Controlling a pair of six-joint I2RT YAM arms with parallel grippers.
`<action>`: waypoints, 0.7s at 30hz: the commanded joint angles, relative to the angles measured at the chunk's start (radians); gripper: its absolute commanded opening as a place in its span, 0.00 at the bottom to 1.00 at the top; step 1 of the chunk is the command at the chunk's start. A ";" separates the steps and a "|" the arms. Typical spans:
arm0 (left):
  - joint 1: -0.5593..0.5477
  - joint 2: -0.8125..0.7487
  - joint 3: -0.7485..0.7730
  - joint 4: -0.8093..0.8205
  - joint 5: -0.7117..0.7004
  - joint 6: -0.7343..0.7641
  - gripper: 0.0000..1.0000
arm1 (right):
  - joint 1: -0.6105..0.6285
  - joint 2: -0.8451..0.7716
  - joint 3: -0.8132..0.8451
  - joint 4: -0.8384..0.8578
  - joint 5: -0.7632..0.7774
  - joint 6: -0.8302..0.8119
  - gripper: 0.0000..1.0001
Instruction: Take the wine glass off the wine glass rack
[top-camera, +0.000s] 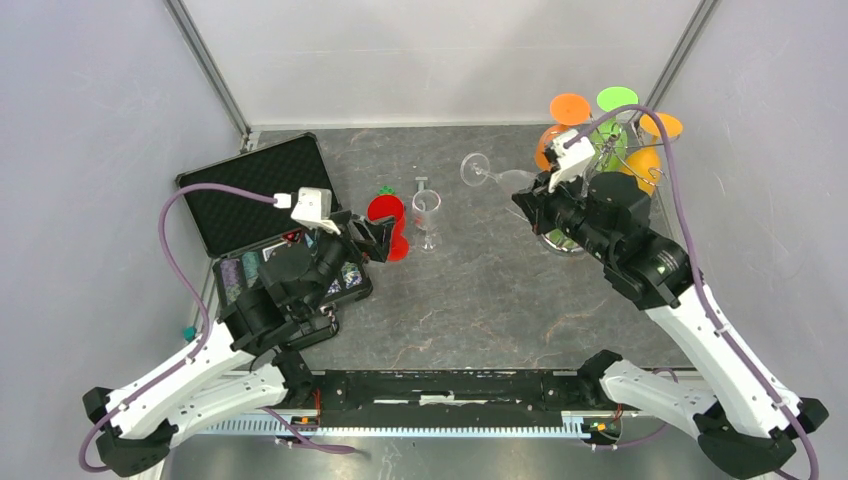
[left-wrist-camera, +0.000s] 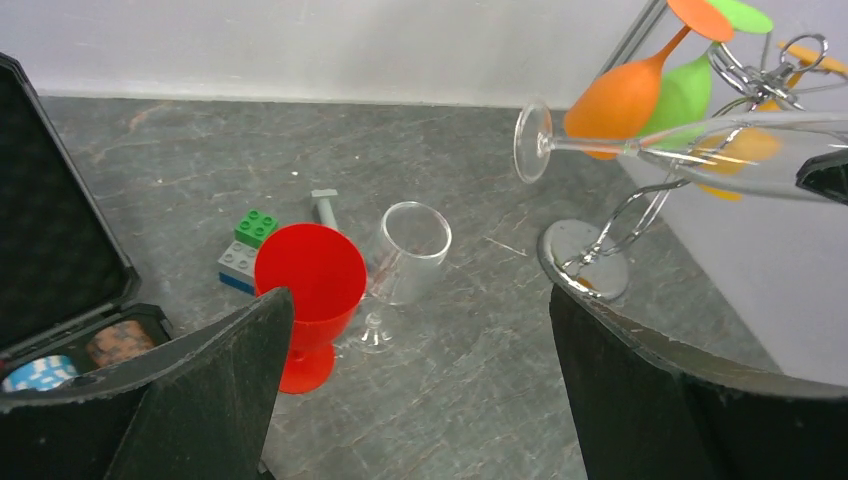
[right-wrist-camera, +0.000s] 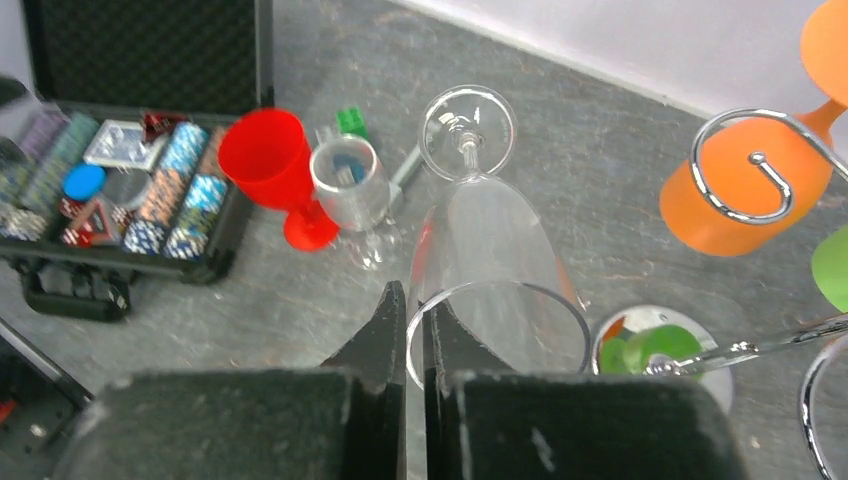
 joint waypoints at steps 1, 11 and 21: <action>0.004 0.034 0.138 -0.151 -0.036 0.110 1.00 | 0.018 0.064 0.078 -0.178 -0.012 -0.147 0.00; 0.004 0.024 0.150 -0.193 0.000 0.121 1.00 | 0.210 0.278 0.177 -0.297 0.230 -0.178 0.00; 0.004 -0.002 0.136 -0.201 0.021 0.115 1.00 | 0.233 0.511 0.322 -0.387 0.199 -0.226 0.00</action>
